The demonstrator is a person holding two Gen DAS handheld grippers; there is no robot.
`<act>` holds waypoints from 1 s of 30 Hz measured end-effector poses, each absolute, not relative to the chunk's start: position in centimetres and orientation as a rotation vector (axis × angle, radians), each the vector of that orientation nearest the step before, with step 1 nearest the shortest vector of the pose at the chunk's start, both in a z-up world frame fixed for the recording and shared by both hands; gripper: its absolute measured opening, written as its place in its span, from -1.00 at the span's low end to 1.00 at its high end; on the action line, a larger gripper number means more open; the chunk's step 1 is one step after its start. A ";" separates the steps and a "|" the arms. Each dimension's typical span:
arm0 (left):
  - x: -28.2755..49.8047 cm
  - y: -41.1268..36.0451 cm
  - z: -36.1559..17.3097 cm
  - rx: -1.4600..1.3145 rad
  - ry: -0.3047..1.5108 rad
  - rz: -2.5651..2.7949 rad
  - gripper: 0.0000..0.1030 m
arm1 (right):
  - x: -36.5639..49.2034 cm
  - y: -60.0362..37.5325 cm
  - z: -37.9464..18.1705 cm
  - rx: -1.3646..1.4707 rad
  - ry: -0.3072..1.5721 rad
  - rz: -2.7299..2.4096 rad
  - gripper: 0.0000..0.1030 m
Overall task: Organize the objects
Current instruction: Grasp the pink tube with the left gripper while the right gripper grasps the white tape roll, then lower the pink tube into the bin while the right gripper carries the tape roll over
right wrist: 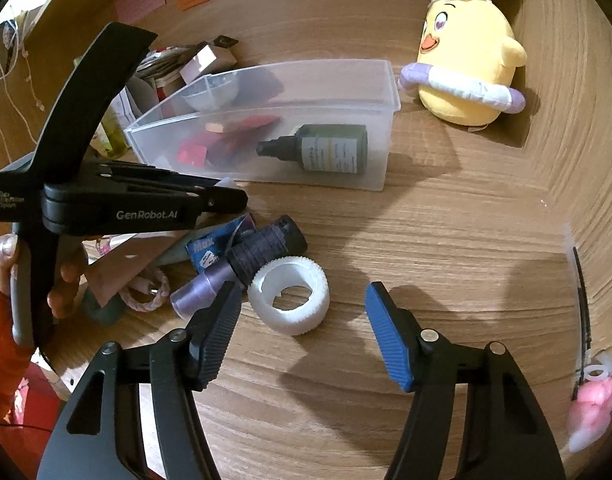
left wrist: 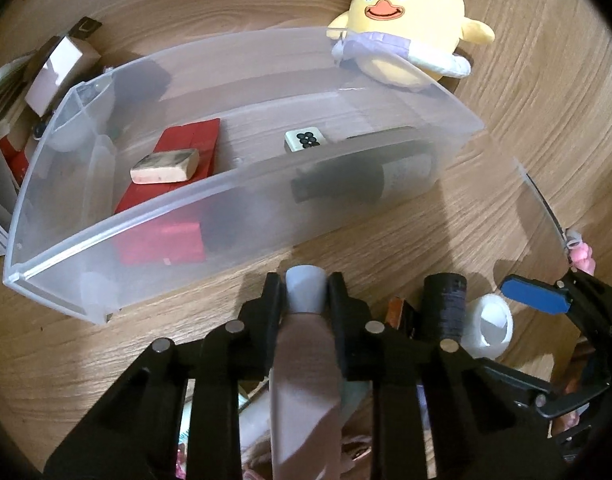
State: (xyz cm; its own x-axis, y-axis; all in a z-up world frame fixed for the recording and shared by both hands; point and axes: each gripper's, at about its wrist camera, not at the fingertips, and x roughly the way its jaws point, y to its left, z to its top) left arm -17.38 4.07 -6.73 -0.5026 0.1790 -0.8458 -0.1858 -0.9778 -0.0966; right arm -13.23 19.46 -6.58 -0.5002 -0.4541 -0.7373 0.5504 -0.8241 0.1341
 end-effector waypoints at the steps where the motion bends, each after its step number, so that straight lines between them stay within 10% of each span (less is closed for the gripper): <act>1: -17.4 3.9 -6.7 -1.433 0.003 2.557 -0.58 | -13.3 19.4 -6.7 1.088 0.155 -2.303 0.19; 8: -16.5 3.3 -5.7 -1.378 -0.045 2.584 -0.61 | -13.9 19.5 -7.0 1.118 0.111 -2.276 -0.26; 30: -9.7 -1.1 3.5 -1.021 -0.215 2.814 -0.61 | -14.4 18.1 -0.8 0.879 0.108 -2.368 -0.27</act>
